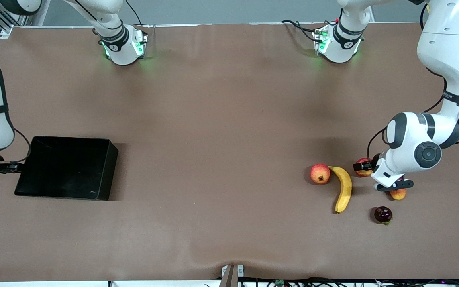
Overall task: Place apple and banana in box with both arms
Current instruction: 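Grasp the apple with the left gripper while the right gripper grips the box rim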
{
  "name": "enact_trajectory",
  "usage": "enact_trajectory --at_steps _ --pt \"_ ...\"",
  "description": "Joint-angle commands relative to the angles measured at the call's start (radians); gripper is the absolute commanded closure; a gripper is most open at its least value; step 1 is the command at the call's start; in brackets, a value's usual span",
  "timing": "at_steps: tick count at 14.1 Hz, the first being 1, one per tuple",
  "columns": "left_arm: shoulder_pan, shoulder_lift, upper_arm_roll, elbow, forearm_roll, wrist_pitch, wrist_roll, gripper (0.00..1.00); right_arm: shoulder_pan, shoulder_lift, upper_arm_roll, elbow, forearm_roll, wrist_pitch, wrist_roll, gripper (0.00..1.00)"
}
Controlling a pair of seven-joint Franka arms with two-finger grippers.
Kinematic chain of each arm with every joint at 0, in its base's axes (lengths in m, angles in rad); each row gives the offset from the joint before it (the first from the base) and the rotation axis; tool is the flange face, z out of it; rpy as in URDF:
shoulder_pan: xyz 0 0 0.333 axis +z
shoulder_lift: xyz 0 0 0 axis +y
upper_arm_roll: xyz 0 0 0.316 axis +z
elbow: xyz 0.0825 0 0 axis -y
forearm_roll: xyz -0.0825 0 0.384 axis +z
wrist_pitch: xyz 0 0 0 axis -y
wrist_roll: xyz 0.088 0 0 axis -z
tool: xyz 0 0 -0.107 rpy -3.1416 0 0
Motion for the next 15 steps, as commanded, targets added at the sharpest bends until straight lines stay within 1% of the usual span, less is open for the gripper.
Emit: enact_trajectory --at_steps 1,2,3,4,5,6,7,11,13,15 --pt "0.003 -0.003 -0.004 -0.002 0.01 0.011 0.001 0.51 -0.031 0.044 0.019 0.003 0.044 0.008 -0.061 0.0" --pt "0.001 -0.003 -0.004 -0.002 0.01 0.011 0.001 0.79 -0.03 0.044 0.019 -0.007 0.055 0.002 -0.065 0.0" --pt "-0.001 -0.009 -0.005 0.0 0.01 0.009 0.003 1.0 -0.028 0.044 0.019 -0.019 0.057 -0.001 -0.065 0.0" --pt "-0.002 -0.018 -0.005 0.002 0.01 0.0 0.001 1.0 -0.022 0.043 0.019 -0.036 0.057 -0.003 -0.064 0.3" --pt "-0.001 -0.035 -0.008 0.002 0.009 -0.009 -0.002 1.0 -0.019 0.043 0.019 -0.042 0.057 -0.003 -0.064 0.67" --pt "-0.002 -0.058 -0.008 0.005 0.009 -0.032 0.001 1.0 -0.021 0.041 0.019 -0.042 0.057 -0.004 -0.064 0.93" --pt "-0.001 -0.084 -0.011 0.009 0.009 -0.066 0.001 1.0 -0.021 0.043 0.019 -0.042 0.057 -0.004 -0.064 1.0" --pt "-0.004 -0.214 -0.031 0.012 0.01 -0.172 -0.006 1.0 -0.013 0.038 0.019 -0.04 0.057 -0.009 -0.059 1.0" --pt "-0.004 -0.274 -0.062 0.012 0.007 -0.204 -0.011 1.0 0.019 0.015 0.017 -0.022 0.054 -0.05 -0.052 1.0" --pt "-0.004 -0.323 -0.093 0.015 0.004 -0.245 -0.014 1.0 0.021 -0.029 0.017 0.01 0.052 -0.124 -0.055 1.0"
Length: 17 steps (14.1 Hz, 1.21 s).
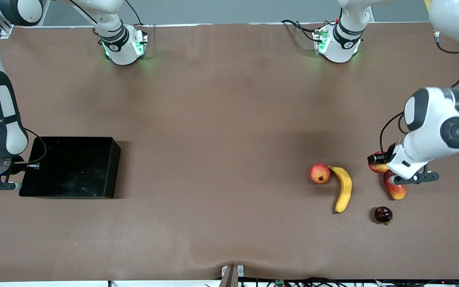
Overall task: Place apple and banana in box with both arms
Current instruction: 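Lift the apple with the left gripper while the right gripper drags the box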
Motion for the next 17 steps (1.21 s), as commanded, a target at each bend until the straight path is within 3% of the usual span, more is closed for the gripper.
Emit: enact_trajectory --at_steps 1,5,10,14,17 --pt "0.001 -0.083 -0.043 -0.02 0.002 -0.056 -0.011 1.0 0.011 -0.085 0.002 0.036 0.008 -0.113 -0.015 1.0" --pt "0.001 -0.134 -0.117 0.003 -0.046 -0.145 -0.077 1.0 0.007 -0.146 0.008 0.156 0.022 -0.372 -0.025 1.0" --pt "-0.002 -0.131 -0.258 0.055 -0.062 -0.202 -0.266 1.0 0.076 -0.229 0.088 0.182 0.131 -0.472 0.002 1.0" --pt "-0.008 -0.117 -0.341 0.087 -0.063 -0.201 -0.378 1.0 0.274 -0.269 0.122 0.173 0.142 -0.462 0.265 1.0" --pt "-0.008 -0.11 -0.358 0.092 -0.091 -0.193 -0.383 1.0 0.411 -0.268 0.122 0.167 0.14 -0.456 0.425 1.0"
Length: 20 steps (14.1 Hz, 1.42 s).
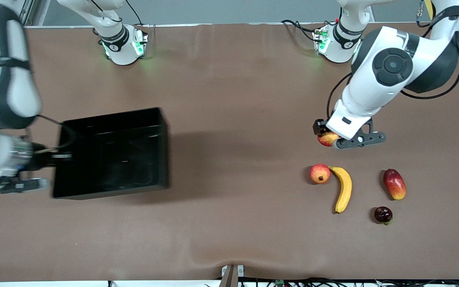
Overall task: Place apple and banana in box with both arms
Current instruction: 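Lift the apple with the left gripper while the right gripper drags the box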
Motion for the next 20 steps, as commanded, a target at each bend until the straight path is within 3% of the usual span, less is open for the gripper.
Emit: enact_trajectory --at_steps 1,5,12,20 --pt "0.005 0.013 -0.009 0.034 -0.032 -0.017 -0.006 1.0 0.082 -0.018 -0.01 -0.024 0.017 0.003 0.101 1.0" --pt "0.002 0.014 -0.012 0.036 -0.033 -0.017 -0.006 1.0 0.225 -0.003 -0.012 -0.073 0.01 0.104 0.121 1.0" --pt "-0.009 0.025 -0.032 0.037 -0.092 -0.007 -0.034 1.0 0.409 0.113 -0.012 -0.084 0.005 0.282 0.379 1.0" --pt "-0.105 0.128 -0.032 0.025 -0.075 0.083 -0.1 1.0 0.561 0.262 -0.013 -0.081 0.002 0.51 0.592 1.0"
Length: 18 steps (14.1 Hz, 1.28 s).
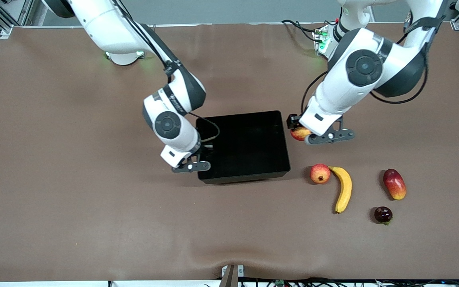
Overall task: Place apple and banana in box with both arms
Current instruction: 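Lift the apple with the left gripper while the right gripper drags the box, then move the apple over the box with the left gripper while the right gripper releases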
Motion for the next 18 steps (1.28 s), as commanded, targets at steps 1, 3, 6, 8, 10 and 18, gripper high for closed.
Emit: enact_trajectory --at_steps 1,3,6,8,10,18 --pt "-0.042 0.079 -0.003 0.013 0.003 0.052 -0.056 1.0 0.041 0.032 -0.008 0.019 0.005 0.053 0.115 1.0" --pt "-0.066 0.128 -0.003 0.011 0.049 0.079 -0.116 1.0 0.044 0.036 -0.008 0.019 0.005 0.07 0.164 0.43" --pt "-0.089 0.197 -0.003 0.003 0.144 0.089 -0.223 1.0 0.044 0.029 -0.011 0.021 0.005 0.067 0.167 0.0" --pt "-0.092 0.234 -0.003 -0.007 0.151 0.135 -0.269 1.0 0.035 0.021 -0.014 0.021 0.004 0.057 0.166 0.0" --pt "-0.129 0.266 0.002 -0.007 0.158 0.173 -0.33 1.0 0.029 -0.005 -0.019 0.019 0.004 0.042 0.163 0.0" --pt "-0.135 0.396 0.004 -0.01 0.316 0.211 -0.409 1.0 -0.101 -0.236 -0.08 -0.112 -0.007 -0.053 -0.107 0.0"
